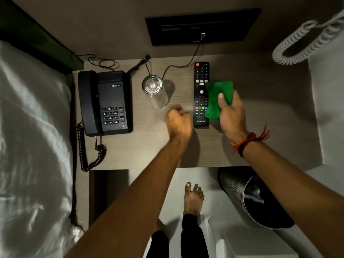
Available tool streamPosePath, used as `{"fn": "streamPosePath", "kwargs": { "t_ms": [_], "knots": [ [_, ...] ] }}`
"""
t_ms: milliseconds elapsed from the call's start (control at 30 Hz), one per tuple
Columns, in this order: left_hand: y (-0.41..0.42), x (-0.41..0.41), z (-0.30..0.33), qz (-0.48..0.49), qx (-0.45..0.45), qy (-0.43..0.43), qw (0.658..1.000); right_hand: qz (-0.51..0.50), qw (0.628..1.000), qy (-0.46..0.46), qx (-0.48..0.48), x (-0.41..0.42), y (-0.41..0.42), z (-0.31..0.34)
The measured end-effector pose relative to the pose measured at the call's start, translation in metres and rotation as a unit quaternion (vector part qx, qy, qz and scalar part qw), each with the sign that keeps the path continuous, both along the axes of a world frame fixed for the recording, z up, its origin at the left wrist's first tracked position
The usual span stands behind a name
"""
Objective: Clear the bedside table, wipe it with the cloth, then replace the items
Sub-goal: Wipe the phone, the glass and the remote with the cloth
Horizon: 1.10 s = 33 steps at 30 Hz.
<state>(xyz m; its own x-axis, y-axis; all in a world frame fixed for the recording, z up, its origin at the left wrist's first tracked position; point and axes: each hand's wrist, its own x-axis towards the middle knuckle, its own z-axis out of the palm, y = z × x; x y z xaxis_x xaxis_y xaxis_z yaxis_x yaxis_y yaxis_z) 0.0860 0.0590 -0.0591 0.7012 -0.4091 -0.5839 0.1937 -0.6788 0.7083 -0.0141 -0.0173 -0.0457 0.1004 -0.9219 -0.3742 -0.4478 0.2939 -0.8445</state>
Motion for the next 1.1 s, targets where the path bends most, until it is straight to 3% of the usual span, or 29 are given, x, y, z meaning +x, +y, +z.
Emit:
{"fn": "streamPosePath", "kwargs": {
  "t_ms": [133, 233, 300, 467, 567, 700, 867, 1100],
  "knots": [
    [-0.047, -0.003, 0.002, -0.063, -0.019, 0.092, 0.994, 0.025, 1.000, -0.005, 0.018, 0.001, 0.001, 0.004],
    [-0.058, 0.000, -0.001, -0.019, -0.035, 0.226, 0.973, 0.046, 0.999, -0.013, 0.007, -0.008, 0.003, 0.010],
    [-0.055, -0.001, -0.004, 0.002, -0.054, 0.261, 0.964, 0.050, 0.999, -0.014, -0.008, -0.017, 0.003, 0.015],
    [-0.033, -0.006, -0.005, 0.023, -0.129, 0.384, 0.914, -0.012, 0.991, 0.017, -0.133, -0.022, -0.025, 0.033],
    [-0.022, -0.013, 0.000, -0.009, -0.151, 0.395, 0.906, 0.032, 0.977, 0.048, -0.204, -0.009, -0.044, 0.042],
    [-0.019, -0.015, 0.008, -0.021, -0.174, 0.385, 0.906, 0.248, 0.930, 0.136, -0.236, -0.002, -0.036, 0.038],
    [-0.019, -0.003, 0.012, 0.018, -0.155, 0.354, 0.922, 0.319, 0.904, 0.128, -0.254, -0.020, 0.017, 0.031],
    [-0.008, 0.005, 0.011, 0.034, -0.163, 0.488, 0.857, 0.392, 0.856, 0.175, -0.288, -0.042, 0.055, 0.046]
  ]
}}
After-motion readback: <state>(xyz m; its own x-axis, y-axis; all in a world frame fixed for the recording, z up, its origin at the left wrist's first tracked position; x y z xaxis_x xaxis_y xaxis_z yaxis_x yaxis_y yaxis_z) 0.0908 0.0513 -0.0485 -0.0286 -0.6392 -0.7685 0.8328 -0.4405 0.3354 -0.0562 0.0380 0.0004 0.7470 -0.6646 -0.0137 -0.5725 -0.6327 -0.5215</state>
